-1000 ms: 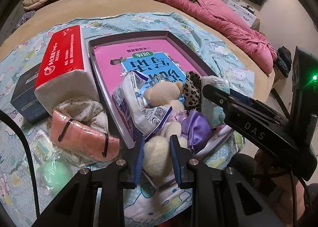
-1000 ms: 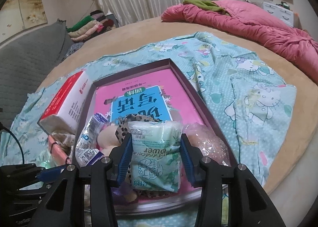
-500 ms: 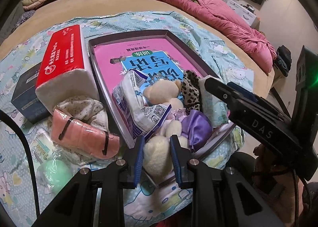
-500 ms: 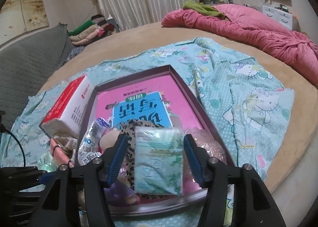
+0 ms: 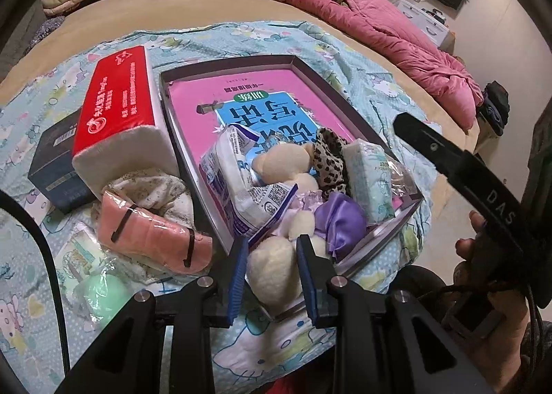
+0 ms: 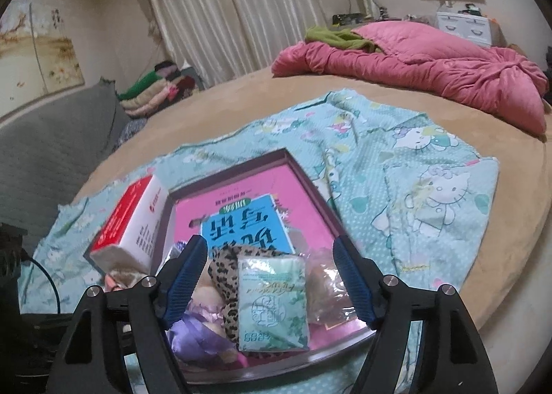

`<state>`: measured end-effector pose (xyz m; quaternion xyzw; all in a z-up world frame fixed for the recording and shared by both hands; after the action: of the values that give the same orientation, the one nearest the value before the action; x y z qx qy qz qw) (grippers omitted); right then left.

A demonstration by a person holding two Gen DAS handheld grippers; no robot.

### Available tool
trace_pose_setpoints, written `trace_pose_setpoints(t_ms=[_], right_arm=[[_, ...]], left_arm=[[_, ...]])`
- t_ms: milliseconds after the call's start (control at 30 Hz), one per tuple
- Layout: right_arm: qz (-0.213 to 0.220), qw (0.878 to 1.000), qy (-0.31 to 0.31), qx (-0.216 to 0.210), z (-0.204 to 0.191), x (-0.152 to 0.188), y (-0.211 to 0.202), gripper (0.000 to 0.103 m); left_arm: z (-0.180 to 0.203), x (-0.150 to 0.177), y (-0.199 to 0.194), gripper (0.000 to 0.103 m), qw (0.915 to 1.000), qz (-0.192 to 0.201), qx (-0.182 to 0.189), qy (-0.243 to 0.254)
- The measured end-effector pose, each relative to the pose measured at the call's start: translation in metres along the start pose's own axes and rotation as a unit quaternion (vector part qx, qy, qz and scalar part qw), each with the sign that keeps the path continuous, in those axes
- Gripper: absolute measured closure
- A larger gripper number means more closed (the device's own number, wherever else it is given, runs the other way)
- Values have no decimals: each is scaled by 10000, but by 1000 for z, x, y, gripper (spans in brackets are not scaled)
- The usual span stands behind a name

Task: Organize soft objects
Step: 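Lower the wipes packet into the tray with the right tool while the left tool releases the plush, then move both open tools back over the remaining pile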

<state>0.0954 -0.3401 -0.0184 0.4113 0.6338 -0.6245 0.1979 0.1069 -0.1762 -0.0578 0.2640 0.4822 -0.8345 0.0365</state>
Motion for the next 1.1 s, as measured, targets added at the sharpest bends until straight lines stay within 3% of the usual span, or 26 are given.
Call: trace_pose_setpoints(t_ms=[167, 300, 700, 933, 1100], right_arm=[[-124, 9998, 110, -63, 6, 2, 4, 26], [-96, 9998, 150, -29, 8, 1, 3, 26], [-34, 10000, 47, 13, 3, 1, -7, 23], [228, 9994, -18, 258, -4, -5, -27, 22], [318, 9991, -23, 273, -13, -10, -41, 21]], left_arm=[[0, -3, -3, 70, 10000, 51, -53, 22], [2, -4, -6, 59, 9999, 73, -25, 65], [12, -10, -27, 43, 9983, 339, -299, 375], [12, -15, -51, 39, 9970, 602, -270, 393], [9, -15, -68, 34, 9945, 755, -563, 452]])
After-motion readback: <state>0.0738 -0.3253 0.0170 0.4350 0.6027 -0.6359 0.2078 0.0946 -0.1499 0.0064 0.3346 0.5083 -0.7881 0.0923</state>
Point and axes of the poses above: each gripper's, at about its wrist camera, not at the fingertips, and y roughly the way its jaws point, z to its right, x to its underside, the point moved 5 cm from there along y, roughly the way its jaws point, and after that the axes turned 12 degrees about x, right-handed, at the moved point
